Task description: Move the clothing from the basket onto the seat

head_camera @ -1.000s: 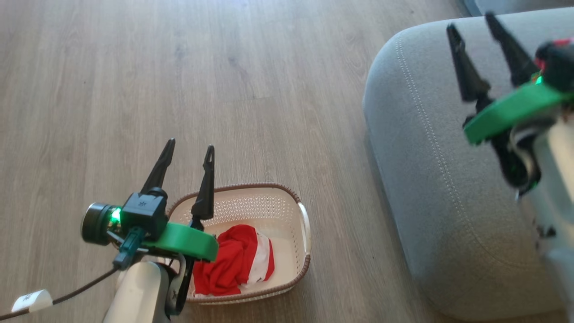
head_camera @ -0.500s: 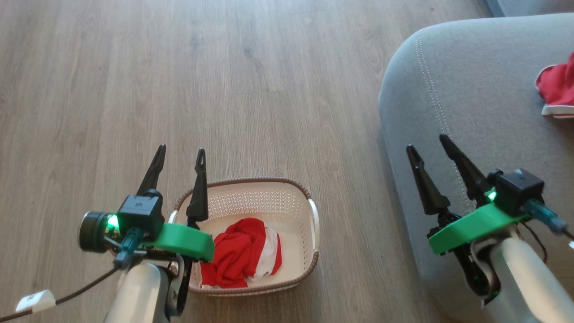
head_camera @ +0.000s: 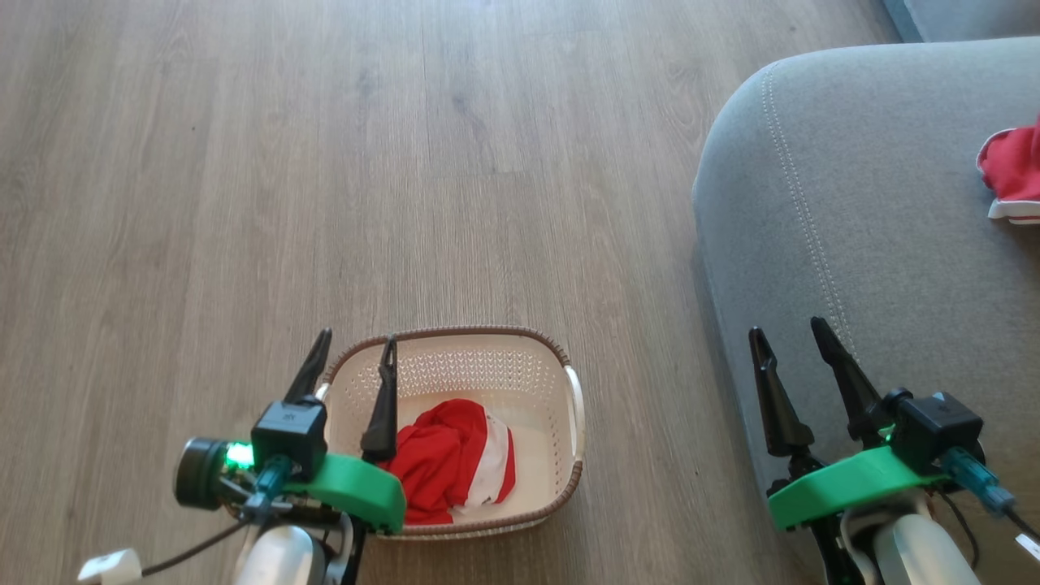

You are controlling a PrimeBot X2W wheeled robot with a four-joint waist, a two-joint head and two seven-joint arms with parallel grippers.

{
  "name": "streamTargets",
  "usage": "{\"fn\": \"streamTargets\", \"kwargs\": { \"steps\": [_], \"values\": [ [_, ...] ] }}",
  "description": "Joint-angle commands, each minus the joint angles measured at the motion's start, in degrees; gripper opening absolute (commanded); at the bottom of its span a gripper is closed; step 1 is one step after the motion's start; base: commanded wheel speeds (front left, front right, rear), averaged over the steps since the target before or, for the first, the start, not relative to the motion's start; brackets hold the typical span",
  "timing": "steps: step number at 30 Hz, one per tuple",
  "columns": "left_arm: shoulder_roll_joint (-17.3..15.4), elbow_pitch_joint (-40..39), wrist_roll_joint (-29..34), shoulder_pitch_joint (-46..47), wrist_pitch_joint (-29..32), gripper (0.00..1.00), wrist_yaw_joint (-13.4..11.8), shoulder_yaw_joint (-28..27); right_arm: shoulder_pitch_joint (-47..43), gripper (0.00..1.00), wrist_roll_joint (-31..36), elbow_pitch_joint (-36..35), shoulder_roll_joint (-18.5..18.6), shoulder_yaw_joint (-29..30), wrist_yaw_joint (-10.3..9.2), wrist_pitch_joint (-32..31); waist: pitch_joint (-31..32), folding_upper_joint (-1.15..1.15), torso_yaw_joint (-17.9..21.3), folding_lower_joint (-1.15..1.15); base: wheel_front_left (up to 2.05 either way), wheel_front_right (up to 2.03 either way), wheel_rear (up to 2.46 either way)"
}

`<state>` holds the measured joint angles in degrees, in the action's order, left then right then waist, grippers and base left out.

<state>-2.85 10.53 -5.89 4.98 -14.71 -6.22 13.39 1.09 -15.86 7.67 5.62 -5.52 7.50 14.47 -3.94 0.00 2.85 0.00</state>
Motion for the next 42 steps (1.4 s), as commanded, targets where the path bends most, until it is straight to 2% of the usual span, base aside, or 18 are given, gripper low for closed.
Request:
{"fn": "streamTargets", "kwargs": {
  "steps": [1, 7, 42],
  "values": [
    [-0.03, -1.25, 0.0, 0.93, -0.29, 1.0, -0.22, -1.11, 0.56, 1.0, 0.51, -2.08, -0.26, -0.92, -0.01, 0.52, 0.08, 0.0, -0.14, 0.0, 0.0, 0.0, 0.0],
    [-0.03, -0.32, -1.23, 0.77, -0.29, 1.0, -0.79, -0.24, -0.11, 1.0, 2.17, -2.08, -0.56, -0.32, -0.01, 0.52, 0.47, 0.0, -0.67, 0.0, 0.0, 0.0, 0.0],
    [-0.03, -0.9, -0.79, 0.88, -0.29, 1.0, -0.88, -0.62, -0.24, 1.0, 2.22, -0.23, -0.76, -1.21, -0.01, 0.52, 1.13, 0.0, -0.4, 0.0, 0.0, 0.0, 0.0]
  ]
}}
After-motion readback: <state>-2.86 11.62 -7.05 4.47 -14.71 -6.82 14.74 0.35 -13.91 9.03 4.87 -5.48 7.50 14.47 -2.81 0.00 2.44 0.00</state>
